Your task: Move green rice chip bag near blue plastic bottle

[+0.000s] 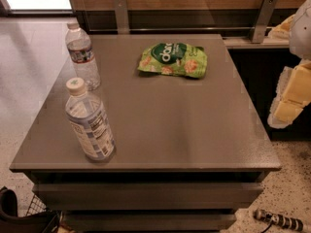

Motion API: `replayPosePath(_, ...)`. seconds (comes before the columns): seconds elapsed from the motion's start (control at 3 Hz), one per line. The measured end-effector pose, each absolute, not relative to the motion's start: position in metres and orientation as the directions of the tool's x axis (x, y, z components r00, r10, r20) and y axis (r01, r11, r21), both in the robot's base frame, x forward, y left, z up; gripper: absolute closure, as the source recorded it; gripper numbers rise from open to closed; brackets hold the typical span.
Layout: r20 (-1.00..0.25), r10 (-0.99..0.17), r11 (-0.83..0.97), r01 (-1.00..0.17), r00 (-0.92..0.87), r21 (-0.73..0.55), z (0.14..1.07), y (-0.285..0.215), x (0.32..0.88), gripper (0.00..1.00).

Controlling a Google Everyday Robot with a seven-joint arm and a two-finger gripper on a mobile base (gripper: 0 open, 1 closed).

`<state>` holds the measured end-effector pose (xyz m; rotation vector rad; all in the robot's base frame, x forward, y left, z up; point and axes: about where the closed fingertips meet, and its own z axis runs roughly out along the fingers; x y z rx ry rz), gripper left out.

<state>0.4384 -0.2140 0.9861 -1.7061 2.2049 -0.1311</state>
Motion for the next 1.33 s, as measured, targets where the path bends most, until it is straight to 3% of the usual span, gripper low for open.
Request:
replayPosePath(0.33,-0.216,-0.953,0.271,-0.920,-0.214,-0.282,0.986,-0.214,0.438,0.00)
replayPosePath(0.67,-0.234,-0.948,0.285,-0.900,-0.214,-0.331,0.990,-0.217,0.472,0.00)
replayPosePath(1.0,-0.310,-0.928,0.326,-0.853,-0.207,-0.407,0.995,-0.216,0.534,0.00)
replayPosePath(1.33,-0.465,-0.874,0.373,-0.811,-0.143,-0.452,0.994,-0.188,0.620,0.00)
